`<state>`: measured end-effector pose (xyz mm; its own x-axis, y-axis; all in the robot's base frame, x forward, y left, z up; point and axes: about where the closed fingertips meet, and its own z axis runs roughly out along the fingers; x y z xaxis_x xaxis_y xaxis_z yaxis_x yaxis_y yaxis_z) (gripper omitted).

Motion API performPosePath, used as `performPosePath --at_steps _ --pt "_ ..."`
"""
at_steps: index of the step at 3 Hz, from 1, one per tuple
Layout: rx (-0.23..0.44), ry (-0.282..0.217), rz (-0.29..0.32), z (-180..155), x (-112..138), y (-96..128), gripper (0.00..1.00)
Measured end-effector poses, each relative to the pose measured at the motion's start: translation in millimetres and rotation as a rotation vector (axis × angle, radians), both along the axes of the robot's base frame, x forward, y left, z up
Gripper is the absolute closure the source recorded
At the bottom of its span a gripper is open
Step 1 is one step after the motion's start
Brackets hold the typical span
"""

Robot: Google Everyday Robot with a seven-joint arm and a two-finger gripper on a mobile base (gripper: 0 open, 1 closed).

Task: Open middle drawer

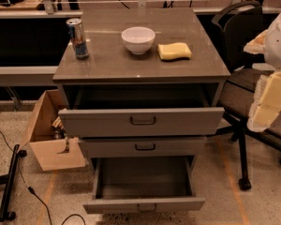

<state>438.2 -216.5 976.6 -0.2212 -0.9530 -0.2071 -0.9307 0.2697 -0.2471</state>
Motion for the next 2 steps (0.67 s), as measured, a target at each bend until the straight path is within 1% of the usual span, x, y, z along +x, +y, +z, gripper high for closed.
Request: performPosePath --at_steps 1,2 --pt "0.0 0.0 0.0 0.0 0.0 0.0 0.0" --pt "-0.027 0.004 0.001 -22.9 -0.8 4.5 0.0"
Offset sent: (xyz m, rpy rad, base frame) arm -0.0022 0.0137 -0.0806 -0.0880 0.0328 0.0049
